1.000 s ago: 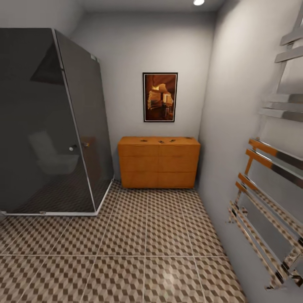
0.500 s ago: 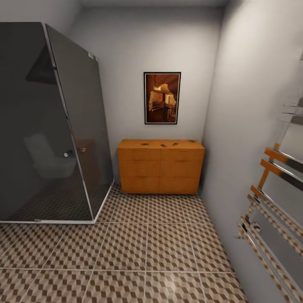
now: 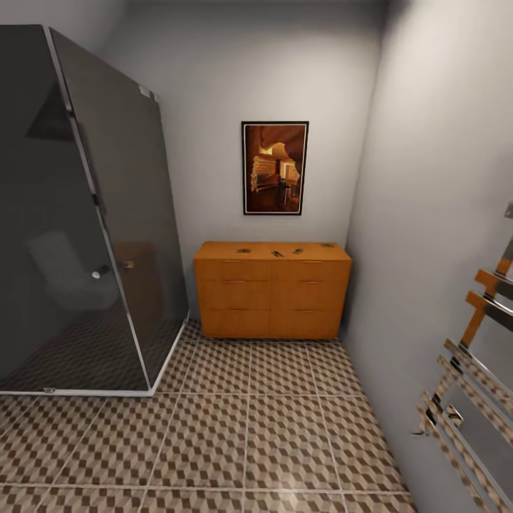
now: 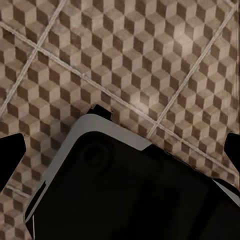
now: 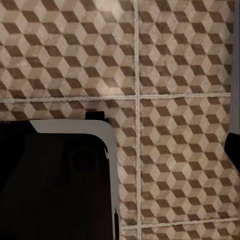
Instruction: Take the four mousetraps from the cabinet in the bathroom and place them on the bathroom floor. Make sure all four end up on the same floor surface, and ensure that at least two of them are either under or directly next to the same bathroom sink.
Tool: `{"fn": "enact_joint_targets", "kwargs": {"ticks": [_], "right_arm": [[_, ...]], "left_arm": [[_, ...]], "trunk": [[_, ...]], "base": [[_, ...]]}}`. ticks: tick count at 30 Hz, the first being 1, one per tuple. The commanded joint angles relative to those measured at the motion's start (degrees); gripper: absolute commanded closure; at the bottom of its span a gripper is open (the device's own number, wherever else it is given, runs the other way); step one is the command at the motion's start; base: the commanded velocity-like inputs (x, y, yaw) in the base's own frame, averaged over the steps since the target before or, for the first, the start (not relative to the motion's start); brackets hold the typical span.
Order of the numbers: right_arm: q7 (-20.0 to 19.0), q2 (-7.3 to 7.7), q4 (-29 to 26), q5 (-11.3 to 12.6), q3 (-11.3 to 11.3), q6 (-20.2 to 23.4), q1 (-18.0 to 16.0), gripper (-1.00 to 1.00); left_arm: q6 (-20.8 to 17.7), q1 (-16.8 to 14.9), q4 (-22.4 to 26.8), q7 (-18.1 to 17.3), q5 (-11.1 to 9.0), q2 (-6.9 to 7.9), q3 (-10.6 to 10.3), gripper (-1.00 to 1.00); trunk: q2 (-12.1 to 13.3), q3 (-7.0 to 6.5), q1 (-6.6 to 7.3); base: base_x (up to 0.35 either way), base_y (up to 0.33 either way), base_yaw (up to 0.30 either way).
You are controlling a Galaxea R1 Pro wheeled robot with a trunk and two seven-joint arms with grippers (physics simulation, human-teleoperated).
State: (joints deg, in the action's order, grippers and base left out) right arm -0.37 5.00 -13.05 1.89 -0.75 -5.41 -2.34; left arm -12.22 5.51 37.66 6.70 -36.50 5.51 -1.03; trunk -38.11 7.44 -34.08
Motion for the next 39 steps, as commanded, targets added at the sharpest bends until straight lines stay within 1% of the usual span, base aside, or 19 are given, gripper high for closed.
{"fn": "enact_joint_targets", "kwargs": {"ticks": [1, 6, 11, 16, 20, 24, 39], "right_arm": [[0.0, -0.03, 0.0, 0.2, -0.1, -0.2, 0.0, -1.0], [0.0, -0.02, 0.0, 0.2, 0.0, -0.2, 0.0, -1.0], [-0.1, 0.06, 0.0, 0.1, 0.2, -0.2, 0.0, -1.0], [0.0, -0.02, 0.0, 0.1, 0.2, -0.3, 0.0, -1.0], [0.1, -0.06, 0.0, 0.1, 0.2, -0.3, 0.0, -1.0], [0.3, -0.07, 0.0, 0.1, 0.2, -0.3, 0.0, -1.0], [0.5, -0.08, 0.0, 0.1, 0.1, -0.3, 0.0, -1.0]], "left_arm": [[-0.3, 0.0, 0.2, 0.4, -0.5, 0.03, -0.1, -1.0], [-0.3, 0.0, 0.2, 0.4, -0.5, -0.03, -0.1, -1.0], [-0.3, 0.0, 0.4, 0.0, -0.6, -0.39, -0.2, -1.0], [-0.2, 0.1, 0.4, -0.2, -0.7, -0.47, -0.2, -1.0], [1.0, 0.1, 0.5, -0.3, -0.7, -0.49, -0.1, -1.0], [3.0, 0.1, 0.4, -0.3, -0.8, -0.51, -0.2, -1.0], [3.7, 0.1, 0.3, -0.3, -0.6, -0.75, -0.4, -1.0]], "trunk": [[0.4, -0.1, 0.17], [2.4, -1.0, 1.27], [2.4, -1.0, 1.27], [2.4, -1.0, 1.27], [2.4, -1.0, 1.27], [2.4, -1.0, 1.27], [2.4, -1.0, 1.27]], "base": [[0.34, -0.068, 0.0], [0.34, -0.071, 0.0], [0.311, -0.064, 0.0], [0.112, -0.019, 0.0], [0.032, -0.005, 0.0], [0.149, -0.002, 0.0], [0.321, -0.028, 0.0]]}}
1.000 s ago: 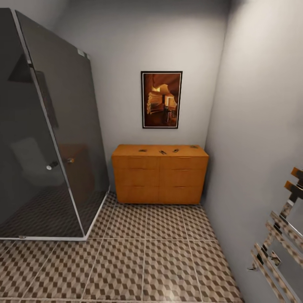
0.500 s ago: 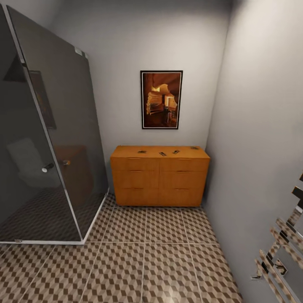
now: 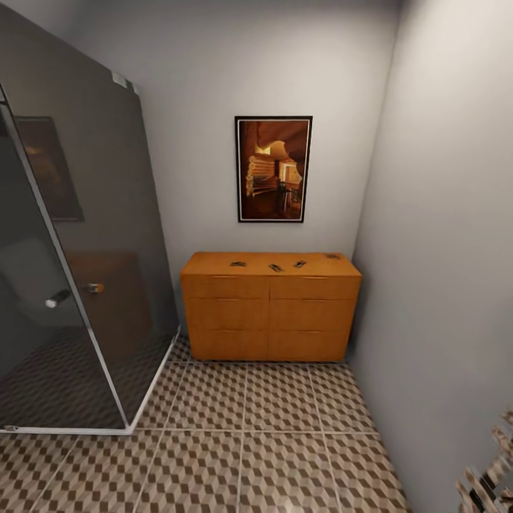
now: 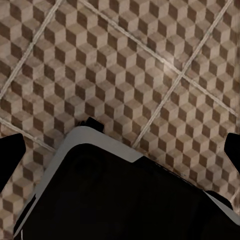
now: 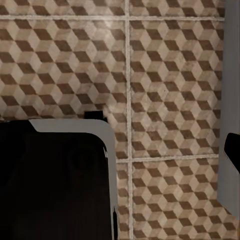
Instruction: Take the four mousetraps from the cabinet in the bathroom and place them on the bathroom floor. Make sure all four end up on the same floor surface, and ensure that at least two of them are either under or directly next to the same bathroom sink.
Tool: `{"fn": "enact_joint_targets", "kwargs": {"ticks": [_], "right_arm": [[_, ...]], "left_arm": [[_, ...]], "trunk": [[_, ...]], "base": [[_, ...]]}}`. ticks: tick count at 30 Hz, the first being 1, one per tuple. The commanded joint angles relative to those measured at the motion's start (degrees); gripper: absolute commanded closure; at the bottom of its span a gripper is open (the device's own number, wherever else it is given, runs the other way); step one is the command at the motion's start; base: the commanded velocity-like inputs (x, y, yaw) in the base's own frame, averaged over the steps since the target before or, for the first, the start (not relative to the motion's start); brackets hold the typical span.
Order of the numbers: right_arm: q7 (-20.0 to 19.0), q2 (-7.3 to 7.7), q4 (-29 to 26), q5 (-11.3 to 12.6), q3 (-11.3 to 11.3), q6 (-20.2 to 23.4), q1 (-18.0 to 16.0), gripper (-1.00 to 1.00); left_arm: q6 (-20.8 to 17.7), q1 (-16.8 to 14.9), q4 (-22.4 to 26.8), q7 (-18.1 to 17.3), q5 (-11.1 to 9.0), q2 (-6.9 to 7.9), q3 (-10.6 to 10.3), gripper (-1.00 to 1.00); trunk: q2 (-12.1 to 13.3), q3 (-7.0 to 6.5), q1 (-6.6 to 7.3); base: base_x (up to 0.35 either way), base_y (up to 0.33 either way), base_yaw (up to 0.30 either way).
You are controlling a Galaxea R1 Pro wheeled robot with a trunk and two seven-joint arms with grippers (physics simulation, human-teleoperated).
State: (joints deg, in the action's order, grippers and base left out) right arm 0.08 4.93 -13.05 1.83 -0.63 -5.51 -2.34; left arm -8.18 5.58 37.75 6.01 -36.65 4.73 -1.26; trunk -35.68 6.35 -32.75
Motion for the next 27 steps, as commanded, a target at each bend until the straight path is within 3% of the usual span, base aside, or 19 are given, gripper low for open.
{"fn": "enact_joint_targets", "kwargs": {"ticks": [1, 8, 13, 14, 15, 23, 24, 25, 26, 27], "right_arm": [[0.0, -0.01, 0.0, 0.2, -0.1, -0.2, 0.0, -1.0], [0.0, -0.01, 0.0, 0.2, -0.1, -0.2, 0.0, -1.0], [-0.1, -0.02, 0.0, 0.5, -0.2, -0.1, 0.0, -1.0], [-0.5, -0.09, 0.0, 0.5, -0.2, 0.0, 0.0, -1.0], [-0.6, -0.11, 0.0, 0.7, -0.2, 0.0, 0.0, -1.0], [-1.0, -0.28, 0.0, 1.1, -0.5, 0.2, 0.0, -1.0], [-1.0, -0.42, -0.2, 1.1, -0.5, 0.3, 0.0, -1.0], [-1.0, -1.97, -2.6, 0.5, -0.2, 1.5, 0.0, -1.0], [-0.9, -2.58, -4.4, 0.2, -0.1, 2.4, 0.0, -1.0], [-0.6, -3.9, -9.5, -0.6, 0.0, 5.8, 0.0, -1.0]], "left_arm": [[-0.3, 0.0, 0.2, 0.4, -0.5, 0.03, -0.1, -1.0], [-0.1, 0.0, 0.2, 0.4, -0.4, 0.02, -0.1, -1.0], [0.2, 0.0, 0.2, 0.4, -0.7, -0.23, -0.2, -1.0], [0.2, 0.0, -1.3, 0.6, -1.0, -2.44, -0.2, -1.0], [0.3, 0.0, -2.5, 0.6, -0.8, -3.18, -0.1, -1.0], [0.3, 0.1, -4.9, 0.4, -0.5, -4.46, -0.2, -1.0], [0.2, 0.1, -4.6, 0.4, -0.5, -4.48, -0.2, -1.0], [-0.8, 0.1, -0.4, 0.3, -0.4, -4.5, -0.3, -1.0], [-1.4, 0.1, 1.5, 0.4, -0.2, -4.51, -0.5, -1.0], [-3.9, 0.0, 6.5, 0.8, 0.4, -4.53, -1.3, -1.0]], "trunk": [[-0.1, 0.09, -0.06], [-0.1, 0.09, -0.06], [-0.1, 0.09, -0.06], [-0.1, 0.09, -0.06], [-0.1, 0.09, -0.06], [-0.1, 0.09, -0.06], [-0.1, 0.09, -0.06], [-0.1, 0.09, -0.06], [-0.1, 0.09, -0.06], [-0.1, 0.09, -0.06]], "base": [[0.343, -0.095, 0.0], [0.335, -0.105, 0.0], [0.064, -0.023, 0.0], [0.009, -0.003, 0.0], [0.006, -0.002, 0.0], [0.002, -0.001, 0.0], [0.0, 0.0, 0.0], [0.0, 0.0, 0.0], [0.0, 0.0, 0.0], [0.0, 0.0, 0.0]]}}
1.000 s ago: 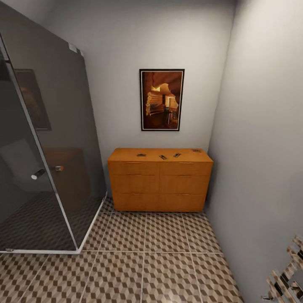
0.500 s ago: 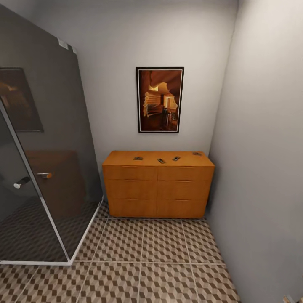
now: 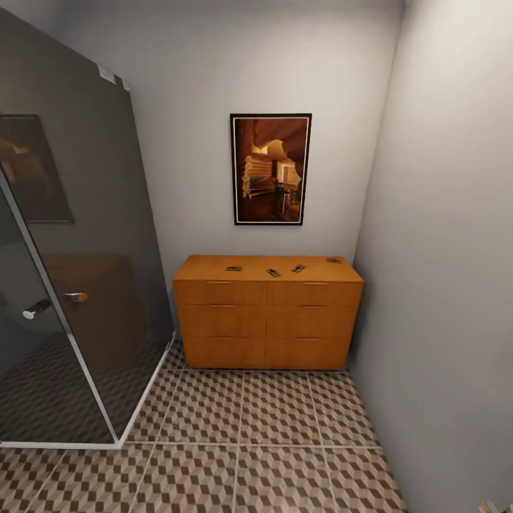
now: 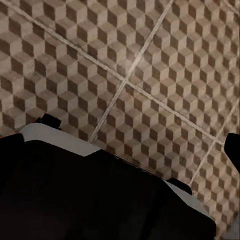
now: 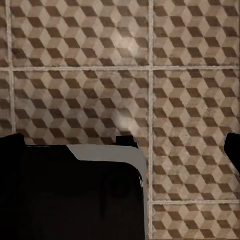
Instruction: Take the four mousetraps from the cabinet in the bathroom and place them on the bathroom floor. Make sure all four end up on the same floor surface, and ensure that at least two of them are either under or directly next to the same bathroom sink.
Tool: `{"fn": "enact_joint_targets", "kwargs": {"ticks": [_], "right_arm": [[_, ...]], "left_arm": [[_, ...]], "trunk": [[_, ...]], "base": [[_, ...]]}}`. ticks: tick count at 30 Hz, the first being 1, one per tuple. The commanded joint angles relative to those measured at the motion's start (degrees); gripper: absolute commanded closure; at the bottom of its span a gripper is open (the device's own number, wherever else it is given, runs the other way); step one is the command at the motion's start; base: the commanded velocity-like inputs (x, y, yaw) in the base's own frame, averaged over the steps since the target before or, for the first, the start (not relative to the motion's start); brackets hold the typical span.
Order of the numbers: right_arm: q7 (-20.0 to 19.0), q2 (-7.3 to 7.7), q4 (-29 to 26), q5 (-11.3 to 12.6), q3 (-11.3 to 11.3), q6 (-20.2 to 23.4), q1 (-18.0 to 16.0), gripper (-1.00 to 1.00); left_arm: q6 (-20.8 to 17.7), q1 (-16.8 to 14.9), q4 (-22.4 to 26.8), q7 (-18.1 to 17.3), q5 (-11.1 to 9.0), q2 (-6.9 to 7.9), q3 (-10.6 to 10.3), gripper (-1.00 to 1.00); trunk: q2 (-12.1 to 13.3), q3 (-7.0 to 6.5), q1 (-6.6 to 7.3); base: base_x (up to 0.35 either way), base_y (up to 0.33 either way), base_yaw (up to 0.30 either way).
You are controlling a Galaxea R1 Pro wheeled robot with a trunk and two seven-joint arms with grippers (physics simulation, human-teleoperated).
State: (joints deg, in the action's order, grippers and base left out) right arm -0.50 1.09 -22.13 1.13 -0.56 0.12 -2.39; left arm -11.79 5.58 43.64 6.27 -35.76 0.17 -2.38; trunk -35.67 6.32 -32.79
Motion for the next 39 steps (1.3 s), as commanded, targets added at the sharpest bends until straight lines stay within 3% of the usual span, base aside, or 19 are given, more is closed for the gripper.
{"fn": "enact_joint_targets", "kwargs": {"ticks": [1, 3, 4, 5, 8, 9, 10, 12, 14, 15, 18, 21, 22, 25, 27, 31, 34, 39], "right_arm": [[0.1, -0.76, -3.5, -0.6, -0.1, 2.8, 0.0, -1.0], [0.6, -2.28, -10.3, -2.5, 0.0, 10.1, 0.0, -1.0], [1.2, -3.98, -18.1, -4.5, 0.0, 19.0, 0.0, -1.0], [1.5, -4.91, -22.3, -5.4, 0.0, 23.7, 0.0, -1.0], [2.0, -8.0, -35.4, -7.5, 0.0, 36.1, -0.1, -1.0], [2.3, -10.02, -43.2, -8.5, 0.0, 41.7, -0.4, -1.0], [2.4, -10.88, -46.6, -9.0, 0.1, 43.8, -0.6, -1.0], [3.2, -11.09, -54.1, -11.0, 0.7, 48.1, -2.3, -1.0], [3.9, -11.09, -56.7, -12.5, 1.8, 50.0, -4.7, -1.0], [4.5, -11.09, -57.8, -13.7, 3.0, 51.8, -7.4, -1.0], [5.1, -11.09, -58.0, -14.7, 4.1, 54.9, -11.8, -1.0], [5.3, -11.09, -57.6, -15.3, 4.8, 57.4, -18.6, -1.0], [5.3, -11.09, -57.5, -15.4, 4.9, 57.8, -20.5, -1.0], [5.3, -11.09, -56.6, -15.6, 4.7, 59.0, -29.6, -1.0], [5.3, -11.09, -56.2, -15.7, 4.4, 59.3, -33.9, -1.0], [5.3, -11.09, -55.7, -15.7, 3.9, 59.5, -38.4, -1.0], [5.3, -11.09, -54.7, -15.7, 2.3, 59.6, -41.4, -1.0], [5.3, -11.09, -53.9, -15.7, 0.4, 59.6, -43.4, -1.0]], "left_arm": [[-2.4, 0.0, 3.6, 0.8, 0.1, 0.02, -0.6, -1.0], [-8.2, 0.0, 10.5, 1.9, 1.1, -0.07, -1.4, -1.0], [-15.3, 0.0, 18.6, 3.7, 2.0, -0.45, -1.9, -1.0], [-19.0, 0.0, 22.9, 4.8, 2.3, -0.83, -2.1, -1.0], [-28.0, -0.5, 34.1, 7.9, 3.2, -3.2, -2.5, -1.0], [-31.6, -2.2, 38.2, 10.1, 3.7, -5.27, -2.6, -1.0], [-33.0, -3.7, 39.5, 11.2, 4.1, -6.17, -2.7, -1.0], [-36.1, -9.0, 41.7, 15.1, 5.4, -7.92, -2.9, -1.0], [-37.7, -11.8, 42.7, 17.4, 6.2, -8.6, -3.0, -1.0], [-38.8, -14.1, 43.5, 19.0, 6.8, -9.01, -3.1, -1.0], [-39.8, -17.1, 44.1, 20.5, 7.4, -9.34, -3.3, -1.0], [-40.2, -19.8, 44.5, 21.4, 7.9, -9.13, -3.3, -1.0], [-40.2, -20.2, 44.6, 21.6, 7.9, -8.8, -3.3, -1.0], [-40.3, -22.7, 44.8, 21.8, 8.1, -5.56, -3.2, -1.0], [-40.4, -24.5, 44.8, 21.5, 8.1, -4.29, -3.2, -1.0], [-40.3, -27.1, 44.9, 20.2, 8.1, -3.27, -3.2, -1.0], [-39.3, -29.5, 44.9, 19.0, 8.1, -2.25, -3.1, -1.0], [-35.7, -31.0, 45.0, 16.5, 8.2, -0.85, -3.1, -1.0]], "trunk": [[-0.1, 0.12, -0.02], [-0.1, 0.12, -0.02], [-0.1, 0.12, -0.02], [-0.1, 0.12, -0.02], [-0.1, 0.12, -0.02], [-0.1, 0.12, -0.02], [-0.1, 0.12, -0.02], [-0.1, 0.12, -0.02], [-0.1, 0.12, -0.02], [-0.1, 0.12, -0.02], [-0.1, 0.12, -0.02], [-0.1, 0.12, -0.02], [-0.1, 0.12, -0.02], [-0.1, 0.12, -0.02], [-0.1, 0.12, -0.02], [-0.1, 0.12, -0.02], [-0.1, 0.12, -0.02], [-0.1, 0.12, -0.02]], "base": [[0.0, 0.0, 0.0], [0.0, 0.0, 0.0], [0.0, 0.0, 0.0], [0.0, 0.0, 0.0], [0.0, 0.0, 0.0], [0.0, 0.0, 0.0], [0.0, 0.0, 0.0], [0.0, 0.0, 0.0], [0.0, 0.0, 0.0], [0.0, 0.0, 0.0], [0.0, 0.0, 0.0], [0.0, 0.0, 0.0], [0.0, 0.0, 0.0], [0.0, 0.0, 0.0], [0.0, 0.0, 0.0], [0.0, 0.0, 0.0], [0.025, 0.003, 0.0], [0.232, 0.047, 0.0]]}}
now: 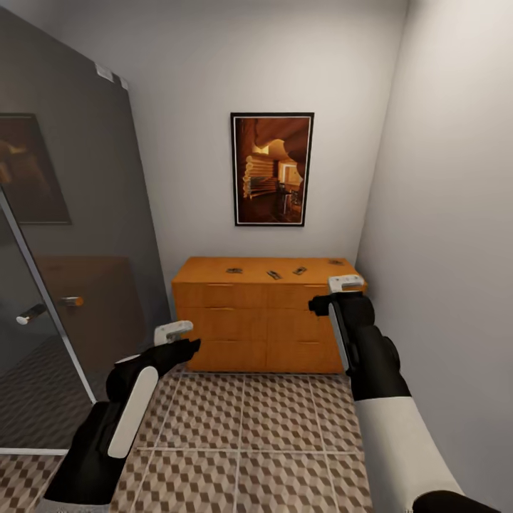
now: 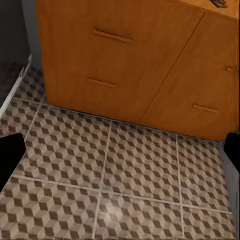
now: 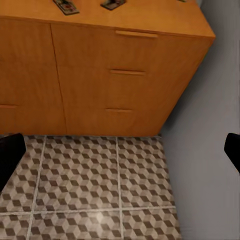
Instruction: Take the four mousetraps from the cabinet in the bathroom and place them on the bathroom floor. Make sure all four end up on the same floor surface, and ensure that at least two of them are either under or directly next to the same bathroom sink.
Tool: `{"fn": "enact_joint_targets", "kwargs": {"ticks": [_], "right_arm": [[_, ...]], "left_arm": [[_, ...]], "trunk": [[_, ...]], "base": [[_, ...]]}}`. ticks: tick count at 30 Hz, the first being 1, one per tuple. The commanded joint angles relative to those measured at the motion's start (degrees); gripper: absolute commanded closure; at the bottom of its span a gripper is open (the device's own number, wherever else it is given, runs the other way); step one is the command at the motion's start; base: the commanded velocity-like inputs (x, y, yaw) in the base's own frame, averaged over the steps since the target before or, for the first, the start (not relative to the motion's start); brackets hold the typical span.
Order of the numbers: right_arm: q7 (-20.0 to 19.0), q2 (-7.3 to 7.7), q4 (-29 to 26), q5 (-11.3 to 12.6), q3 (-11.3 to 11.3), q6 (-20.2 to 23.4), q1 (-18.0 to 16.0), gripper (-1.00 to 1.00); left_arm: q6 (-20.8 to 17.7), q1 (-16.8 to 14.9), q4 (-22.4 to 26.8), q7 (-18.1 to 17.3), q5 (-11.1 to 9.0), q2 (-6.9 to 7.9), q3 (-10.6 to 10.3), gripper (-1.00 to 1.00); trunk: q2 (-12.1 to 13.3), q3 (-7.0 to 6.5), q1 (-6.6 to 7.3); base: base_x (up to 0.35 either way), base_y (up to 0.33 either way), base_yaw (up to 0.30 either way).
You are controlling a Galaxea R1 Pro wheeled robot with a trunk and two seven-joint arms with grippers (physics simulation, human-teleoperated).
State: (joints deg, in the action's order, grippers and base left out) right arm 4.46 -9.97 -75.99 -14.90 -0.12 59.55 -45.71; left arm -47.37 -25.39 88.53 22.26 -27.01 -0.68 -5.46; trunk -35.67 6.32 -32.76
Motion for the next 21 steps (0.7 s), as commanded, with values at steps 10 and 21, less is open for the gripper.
{"fn": "enact_joint_targets", "kwargs": {"ticks": [10, 21], "right_arm": [[-0.7, -0.03, 7.5, 2.6, -1.4, 0.1, -0.6, -1.0], [-0.9, -0.03, 13.9, 5.7, -1.7, 0.0, -0.6, -1.0]], "left_arm": [[0.9, -0.4, -0.1, -2.7, -0.7, -0.06, -0.3, -1.0], [0.6, -0.4, -0.6, -2.4, -0.6, -1.77, -1.7, -1.0]], "trunk": [[-0.1, 0.11, -0.05], [-0.1, 0.11, -0.05]], "base": [[0.333, 0.009, 0.0], [0.346, 0.0, 0.0]]}}
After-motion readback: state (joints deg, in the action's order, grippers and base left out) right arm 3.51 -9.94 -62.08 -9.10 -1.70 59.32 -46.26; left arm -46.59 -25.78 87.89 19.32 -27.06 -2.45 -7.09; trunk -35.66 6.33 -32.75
